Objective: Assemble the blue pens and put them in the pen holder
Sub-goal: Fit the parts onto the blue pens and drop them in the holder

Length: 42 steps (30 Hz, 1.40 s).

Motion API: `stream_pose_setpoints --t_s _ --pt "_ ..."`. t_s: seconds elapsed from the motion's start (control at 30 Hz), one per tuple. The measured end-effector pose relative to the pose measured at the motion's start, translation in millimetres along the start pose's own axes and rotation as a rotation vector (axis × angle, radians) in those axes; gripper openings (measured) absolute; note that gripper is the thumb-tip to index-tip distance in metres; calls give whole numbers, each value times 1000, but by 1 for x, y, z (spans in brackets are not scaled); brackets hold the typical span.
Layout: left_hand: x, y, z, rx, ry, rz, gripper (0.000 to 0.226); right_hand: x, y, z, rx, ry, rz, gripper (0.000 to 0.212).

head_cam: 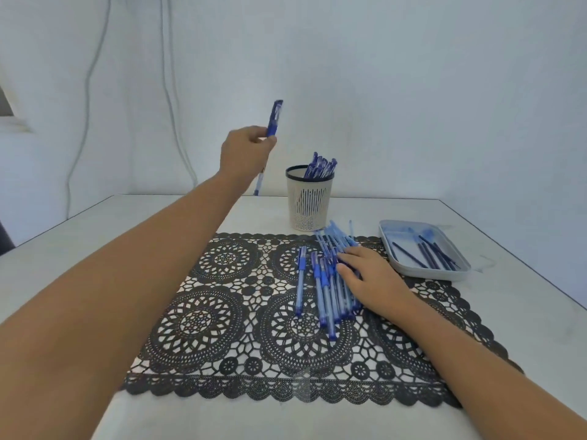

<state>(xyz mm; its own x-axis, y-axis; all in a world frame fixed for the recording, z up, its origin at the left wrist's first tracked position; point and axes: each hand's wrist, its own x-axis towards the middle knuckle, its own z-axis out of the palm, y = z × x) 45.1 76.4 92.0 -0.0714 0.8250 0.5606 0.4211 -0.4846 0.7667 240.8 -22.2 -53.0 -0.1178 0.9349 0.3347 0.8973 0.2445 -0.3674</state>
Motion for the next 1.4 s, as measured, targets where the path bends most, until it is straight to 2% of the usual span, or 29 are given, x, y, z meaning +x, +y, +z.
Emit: stream_pose_setpoints --t_s 0.13,0.3,0.47,0.53,0.67,0.77,0.87,0.93,1.03,1.17,1.3,1.4 --pt "42 16 14 -29 88 -19 21 1 3 2 37 23 3 41" --pt "58 6 42 139 50 -24 11 3 7 2 66 48 -10 39" --pt "47 -14 63 379 -94 -81 6 4 7 2 58 62 -20 39" --pt "41 -22 66 446 -182 -124 13 4 7 3 56 64 -20 39" --pt "27 -29 62 433 -332 -125 28 4 8 3 47 58 -18 39" --pt "18 -32 52 419 -273 -63 38 4 8 3 42 57 -17 38" --pt "-4 -32 42 407 -202 -3 30 4 6 2 35 52 -17 38" --pt "-26 -34 37 455 -284 -2 24 4 6 2 35 49 -17 38" --pt "-61 -42 32 545 -533 -12 18 3 4 0 40 48 -11 37" --pt "-92 -51 33 664 -769 -34 23 1 1 -2 50 57 -4 36" --pt "-103 -50 34 761 -812 -35 27 0 1 -2 52 58 -1 35" --pt "-105 -48 33 822 -792 7 20 0 0 -4 71 69 -3 35"
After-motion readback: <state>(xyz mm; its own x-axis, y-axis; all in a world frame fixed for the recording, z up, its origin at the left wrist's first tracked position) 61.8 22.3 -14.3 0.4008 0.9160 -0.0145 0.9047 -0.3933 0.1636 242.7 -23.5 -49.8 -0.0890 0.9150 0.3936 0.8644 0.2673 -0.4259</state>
